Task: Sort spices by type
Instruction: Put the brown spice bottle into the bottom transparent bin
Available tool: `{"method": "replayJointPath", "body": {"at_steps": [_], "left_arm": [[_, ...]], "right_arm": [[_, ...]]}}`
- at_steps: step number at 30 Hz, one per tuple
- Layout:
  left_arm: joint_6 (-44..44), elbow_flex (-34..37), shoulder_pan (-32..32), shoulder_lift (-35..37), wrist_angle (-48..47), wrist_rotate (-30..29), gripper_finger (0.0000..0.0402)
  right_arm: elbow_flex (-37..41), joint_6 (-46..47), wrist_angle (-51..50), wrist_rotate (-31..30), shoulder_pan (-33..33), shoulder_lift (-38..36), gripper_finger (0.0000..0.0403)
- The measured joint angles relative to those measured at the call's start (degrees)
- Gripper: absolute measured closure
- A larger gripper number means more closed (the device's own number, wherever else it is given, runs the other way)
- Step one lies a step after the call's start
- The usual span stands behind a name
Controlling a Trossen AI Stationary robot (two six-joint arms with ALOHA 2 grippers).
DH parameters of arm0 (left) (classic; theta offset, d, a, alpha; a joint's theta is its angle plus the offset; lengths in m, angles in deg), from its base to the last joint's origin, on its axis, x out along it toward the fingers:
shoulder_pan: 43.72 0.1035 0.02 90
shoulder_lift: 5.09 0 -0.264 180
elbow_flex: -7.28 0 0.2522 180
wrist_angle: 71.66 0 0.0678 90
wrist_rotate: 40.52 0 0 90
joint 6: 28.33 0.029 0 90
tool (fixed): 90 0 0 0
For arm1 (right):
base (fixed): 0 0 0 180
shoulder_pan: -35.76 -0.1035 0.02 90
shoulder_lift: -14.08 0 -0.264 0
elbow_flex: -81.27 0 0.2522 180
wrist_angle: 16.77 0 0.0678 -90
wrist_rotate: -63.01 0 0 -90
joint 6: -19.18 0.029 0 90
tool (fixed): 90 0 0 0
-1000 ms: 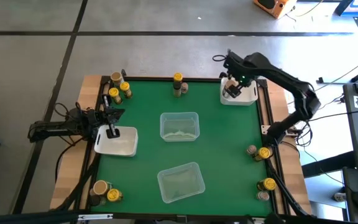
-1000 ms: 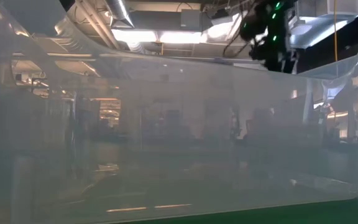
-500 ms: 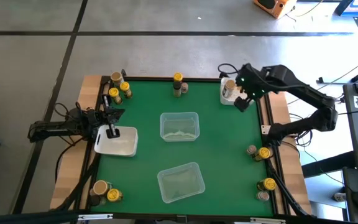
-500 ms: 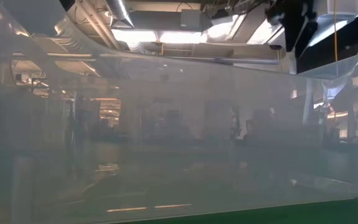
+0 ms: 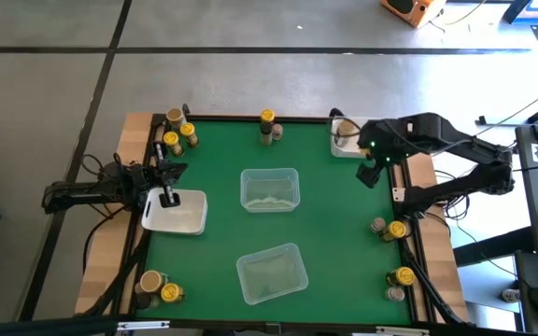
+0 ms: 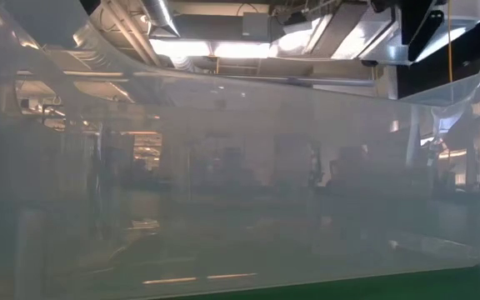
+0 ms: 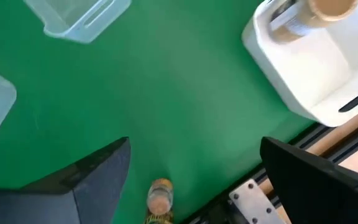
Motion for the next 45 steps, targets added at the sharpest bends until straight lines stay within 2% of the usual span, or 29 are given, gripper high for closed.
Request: {"method": "replayJointPath", "body": {"at_steps": [7,17,19,26,35,41,45], "left_arm": [[-0.11,0.00,-0.02,-0.01,0.01,0.00,0.0398],[-0.33,0.00,-0.02,-0.01,-0.01,0.00,0.0398],[-0.33,0.00,-0.02,-0.01,-0.01,0.00,0.0398],[-0.33,0.00,-0.01,-0.01,-0.01,0.00,0.0398],[-1.46,0.00,-0.01,-0.01,-0.03,0.00,0.0398],[-1.25,0.00,-0.02,-0.01,-0.03,0.00,0.0398],[-1.25,0.00,0.00,-0.01,-0.05,0.00,0.0398]], "right_arm": [[3.73,6.03,0.12,1.84,-6.79,0.07,0.0047],[14.04,12.31,2.74,2.11,-14.04,0.09,0.0047],[16.22,13.27,4.13,3.74,-14.88,0.09,0.0047],[24.20,15.42,7.97,6.37,-17.40,0.09,0.0047],[34.26,17.87,14.23,12.73,-17.29,0.09,0.0047],[38.92,18.25,15.67,13.65,-17.29,0.09,0.0047],[39.39,18.66,18.27,14.67,-17.29,0.39,0.0047]]}}
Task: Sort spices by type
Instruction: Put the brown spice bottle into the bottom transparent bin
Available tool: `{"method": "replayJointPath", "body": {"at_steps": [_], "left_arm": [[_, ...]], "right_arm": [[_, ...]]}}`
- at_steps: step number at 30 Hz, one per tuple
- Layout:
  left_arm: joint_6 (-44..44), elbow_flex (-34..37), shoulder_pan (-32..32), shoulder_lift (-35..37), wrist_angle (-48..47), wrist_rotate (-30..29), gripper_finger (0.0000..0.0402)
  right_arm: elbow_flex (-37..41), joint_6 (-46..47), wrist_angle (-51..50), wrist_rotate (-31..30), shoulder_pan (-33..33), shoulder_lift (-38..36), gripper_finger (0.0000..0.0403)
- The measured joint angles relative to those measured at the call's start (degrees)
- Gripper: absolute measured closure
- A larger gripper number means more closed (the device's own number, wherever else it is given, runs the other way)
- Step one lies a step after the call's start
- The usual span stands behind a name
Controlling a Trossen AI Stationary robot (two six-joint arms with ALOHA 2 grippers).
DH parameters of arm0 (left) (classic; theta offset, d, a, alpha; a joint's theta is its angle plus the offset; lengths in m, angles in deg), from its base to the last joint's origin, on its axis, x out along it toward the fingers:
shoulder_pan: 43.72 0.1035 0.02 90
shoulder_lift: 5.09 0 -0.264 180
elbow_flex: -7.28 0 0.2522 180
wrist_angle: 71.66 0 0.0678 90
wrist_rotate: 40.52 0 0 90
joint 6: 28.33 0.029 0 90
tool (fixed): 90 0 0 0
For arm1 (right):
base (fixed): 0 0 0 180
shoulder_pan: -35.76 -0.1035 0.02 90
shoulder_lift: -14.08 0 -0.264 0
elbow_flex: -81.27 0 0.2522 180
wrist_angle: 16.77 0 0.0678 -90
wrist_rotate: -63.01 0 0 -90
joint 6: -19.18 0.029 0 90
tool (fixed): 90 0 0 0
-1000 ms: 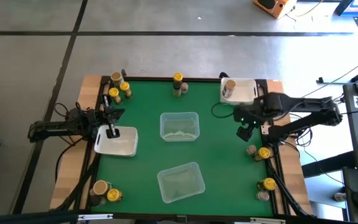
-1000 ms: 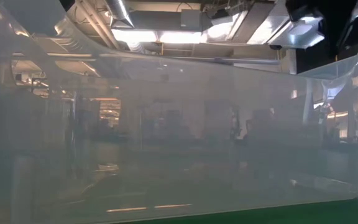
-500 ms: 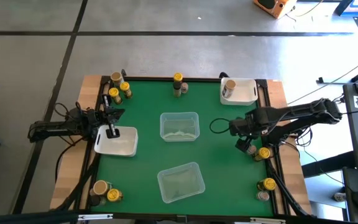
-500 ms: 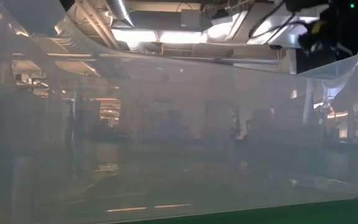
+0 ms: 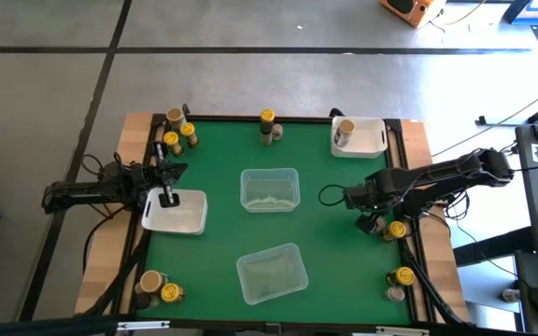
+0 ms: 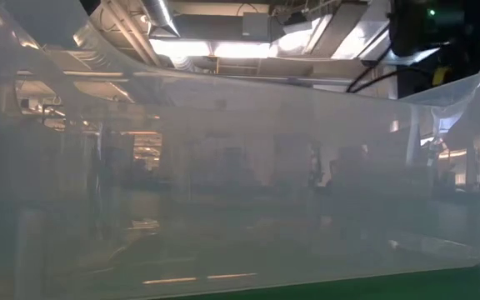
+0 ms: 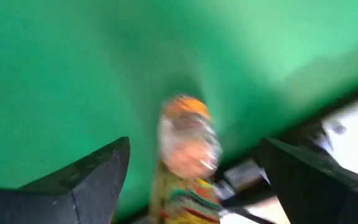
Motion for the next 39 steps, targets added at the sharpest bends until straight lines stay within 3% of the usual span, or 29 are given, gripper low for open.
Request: {"method": "replayJointPath", "body": {"at_steps": [26,30,39], "left_arm": [[-0.25,0.01,-0.01,0.00,-0.22,0.01,0.0398],[-0.28,0.00,0.00,0.00,-0.20,0.00,0.0398],[-0.37,0.01,0.00,0.00,-0.19,0.00,0.0398]], "right_arm": [[0.51,-2.64,-0.55,7.85,0.02,18.72,0.0053],[0.51,-3.56,0.05,7.83,0.05,18.83,0.0087],[0.44,-4.81,-0.20,7.87,0.04,18.81,0.0208]]}}
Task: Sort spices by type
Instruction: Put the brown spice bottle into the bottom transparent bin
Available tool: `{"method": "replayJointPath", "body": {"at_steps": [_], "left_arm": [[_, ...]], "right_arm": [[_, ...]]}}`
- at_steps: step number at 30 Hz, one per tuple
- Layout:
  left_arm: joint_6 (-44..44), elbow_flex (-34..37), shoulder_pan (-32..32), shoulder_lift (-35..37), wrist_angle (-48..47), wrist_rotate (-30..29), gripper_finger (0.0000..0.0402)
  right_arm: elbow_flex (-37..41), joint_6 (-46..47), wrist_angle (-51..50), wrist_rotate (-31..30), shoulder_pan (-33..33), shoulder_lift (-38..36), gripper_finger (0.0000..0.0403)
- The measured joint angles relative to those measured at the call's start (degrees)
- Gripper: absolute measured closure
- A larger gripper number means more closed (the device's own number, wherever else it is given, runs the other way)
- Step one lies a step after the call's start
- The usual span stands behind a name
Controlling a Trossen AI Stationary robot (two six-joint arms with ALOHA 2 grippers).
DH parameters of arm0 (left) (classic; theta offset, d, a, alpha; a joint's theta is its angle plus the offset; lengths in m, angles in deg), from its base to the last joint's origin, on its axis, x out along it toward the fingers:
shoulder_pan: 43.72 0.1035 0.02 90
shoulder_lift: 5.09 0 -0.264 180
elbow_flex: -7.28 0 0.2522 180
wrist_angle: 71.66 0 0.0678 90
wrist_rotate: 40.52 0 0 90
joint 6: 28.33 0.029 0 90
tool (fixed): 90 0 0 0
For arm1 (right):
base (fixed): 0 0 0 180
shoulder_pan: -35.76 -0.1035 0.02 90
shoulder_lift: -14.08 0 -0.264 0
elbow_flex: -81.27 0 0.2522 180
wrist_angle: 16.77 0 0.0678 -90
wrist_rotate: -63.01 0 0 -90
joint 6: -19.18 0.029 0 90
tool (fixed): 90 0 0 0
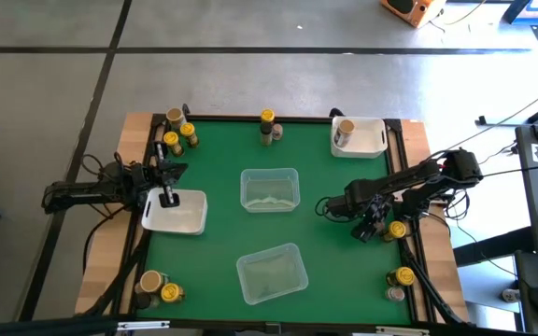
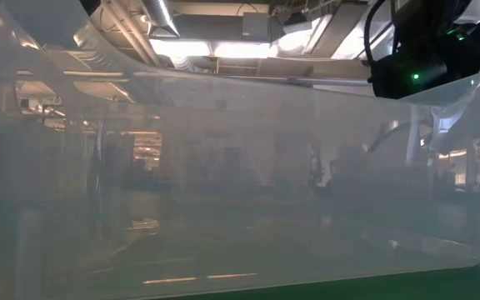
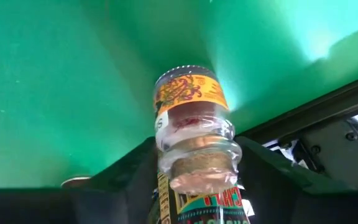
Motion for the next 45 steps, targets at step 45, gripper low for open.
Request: {"method": "replayJointPath", "body": {"at_steps": [45], "left_arm": [[1.49,0.01,0.00,0.00,0.25,0.00,0.0398]], "right_arm": [[-45.66,-29.25,1.55,-24.75,6.04,10.20,0.0217]]}}
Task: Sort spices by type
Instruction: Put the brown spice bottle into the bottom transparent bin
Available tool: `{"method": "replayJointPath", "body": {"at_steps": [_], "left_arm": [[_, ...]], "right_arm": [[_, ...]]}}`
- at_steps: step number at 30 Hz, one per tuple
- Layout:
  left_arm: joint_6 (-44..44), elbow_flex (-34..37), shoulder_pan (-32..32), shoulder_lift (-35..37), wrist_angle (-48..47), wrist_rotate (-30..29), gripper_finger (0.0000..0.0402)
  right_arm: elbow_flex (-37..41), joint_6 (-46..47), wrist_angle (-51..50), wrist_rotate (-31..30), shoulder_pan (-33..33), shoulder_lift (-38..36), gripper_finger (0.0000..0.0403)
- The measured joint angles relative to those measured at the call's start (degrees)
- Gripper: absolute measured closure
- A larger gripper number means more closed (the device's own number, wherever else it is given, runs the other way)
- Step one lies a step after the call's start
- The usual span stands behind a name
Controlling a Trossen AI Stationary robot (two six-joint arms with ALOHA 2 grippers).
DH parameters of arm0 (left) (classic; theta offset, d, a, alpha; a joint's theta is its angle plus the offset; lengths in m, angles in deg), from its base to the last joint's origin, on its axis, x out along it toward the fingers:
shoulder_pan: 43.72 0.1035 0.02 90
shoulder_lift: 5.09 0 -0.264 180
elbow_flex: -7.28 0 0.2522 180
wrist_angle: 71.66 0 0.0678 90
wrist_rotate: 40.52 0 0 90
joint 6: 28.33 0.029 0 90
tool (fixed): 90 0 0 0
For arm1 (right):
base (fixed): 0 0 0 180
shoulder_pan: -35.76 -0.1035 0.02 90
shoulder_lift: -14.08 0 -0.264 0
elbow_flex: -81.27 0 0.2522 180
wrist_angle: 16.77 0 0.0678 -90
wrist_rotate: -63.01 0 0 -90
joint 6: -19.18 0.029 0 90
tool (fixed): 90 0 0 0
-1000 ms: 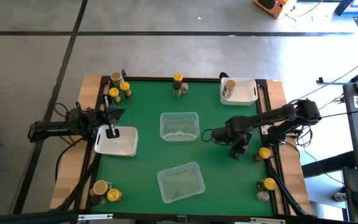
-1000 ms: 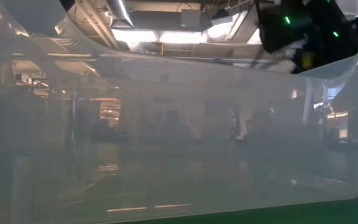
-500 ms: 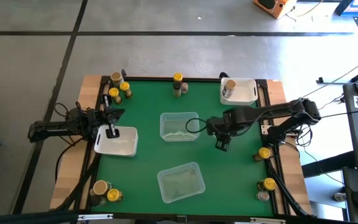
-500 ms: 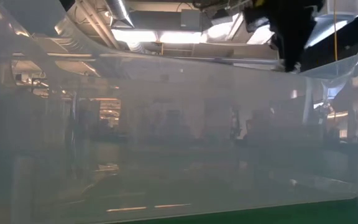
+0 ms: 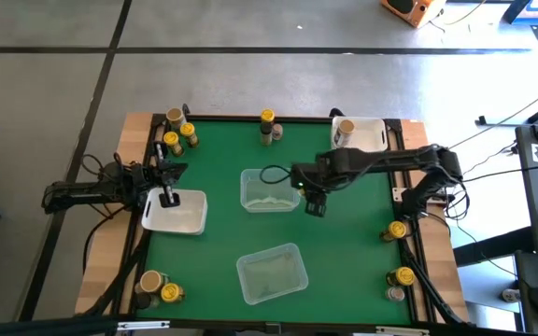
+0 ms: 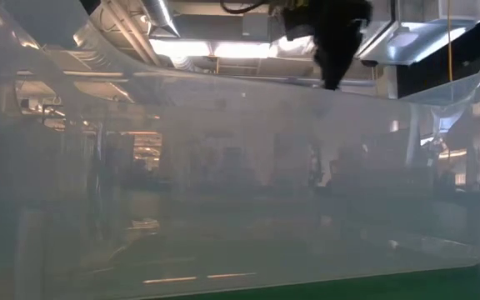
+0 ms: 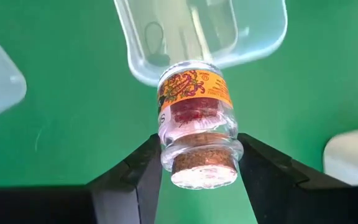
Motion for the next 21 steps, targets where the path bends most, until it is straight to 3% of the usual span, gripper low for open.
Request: {"method": "replayJointPath", "body": {"at_steps": [12,21], "left_arm": [[0.45,0.02,-0.01,0.00,-0.03,0.01,0.0398],[0.48,0.02,-0.01,0.00,-0.02,0.00,0.0398]], "right_arm": [[-16.88,-8.74,-3.58,0.12,5.01,16.13,0.0216],[-18.33,-10.07,-4.81,0.58,7.17,22.41,0.0214]]}}
